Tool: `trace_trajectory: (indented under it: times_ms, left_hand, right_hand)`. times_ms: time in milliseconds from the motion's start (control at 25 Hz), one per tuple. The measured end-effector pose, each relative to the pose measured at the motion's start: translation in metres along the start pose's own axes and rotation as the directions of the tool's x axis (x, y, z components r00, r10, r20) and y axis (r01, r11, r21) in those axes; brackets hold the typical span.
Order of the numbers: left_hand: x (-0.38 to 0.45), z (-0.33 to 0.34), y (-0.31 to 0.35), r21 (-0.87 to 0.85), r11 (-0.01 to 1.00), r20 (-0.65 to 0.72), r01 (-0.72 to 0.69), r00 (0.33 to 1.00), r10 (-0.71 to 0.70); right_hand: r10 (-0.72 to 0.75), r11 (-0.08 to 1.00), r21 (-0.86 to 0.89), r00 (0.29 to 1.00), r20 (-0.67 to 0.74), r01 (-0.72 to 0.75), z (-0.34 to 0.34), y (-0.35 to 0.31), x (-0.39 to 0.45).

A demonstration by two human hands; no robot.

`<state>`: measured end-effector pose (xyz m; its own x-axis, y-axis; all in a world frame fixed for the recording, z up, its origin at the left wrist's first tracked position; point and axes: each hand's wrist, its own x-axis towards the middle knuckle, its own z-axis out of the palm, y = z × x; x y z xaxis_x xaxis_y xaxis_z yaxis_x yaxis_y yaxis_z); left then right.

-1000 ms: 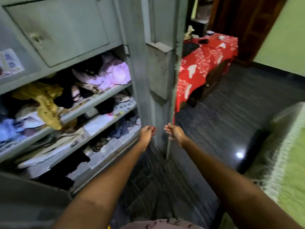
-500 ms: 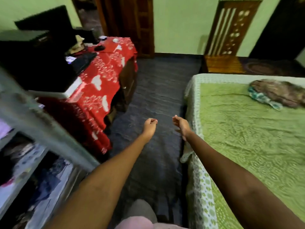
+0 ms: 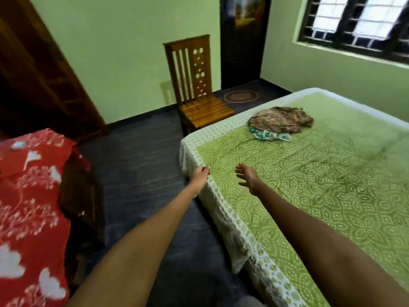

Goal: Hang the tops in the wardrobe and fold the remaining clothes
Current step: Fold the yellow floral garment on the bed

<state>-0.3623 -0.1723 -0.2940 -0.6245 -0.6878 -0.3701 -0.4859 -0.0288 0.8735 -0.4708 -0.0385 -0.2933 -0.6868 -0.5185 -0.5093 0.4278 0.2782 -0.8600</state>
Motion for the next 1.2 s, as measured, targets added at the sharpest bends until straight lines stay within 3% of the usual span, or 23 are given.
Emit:
trace_trajectory:
  times_ms: [240,600,920,1200]
  left_hand:
    - [0.098,0.000,0.035,0.163,0.987,0.195,0.003,0.980,-0.035]
    - [0.295,0.011,0.112,0.218,0.976,0.260,0.018,0.963,-0.076]
    - [0.439,0.079,0.159,0.332,0.942,0.364,-0.038,0.927,-0.091]
    - [0.561,0.154,0.190,0.421,0.904,0.502,-0.073,0.849,-0.166]
  right_hand:
    - [0.035,0.999,0.036,0.987,-0.158,-0.030,-0.003,-0.028,0.081]
    - [0.080,0.988,0.143,0.978,-0.191,-0.053,0.001,-0.109,0.253]
    - [0.187,0.955,0.276,0.947,-0.260,-0.113,-0.021,-0.145,0.366]
    - [0.299,0.899,0.427,0.850,-0.433,-0.099,-0.051,-0.165,0.459]
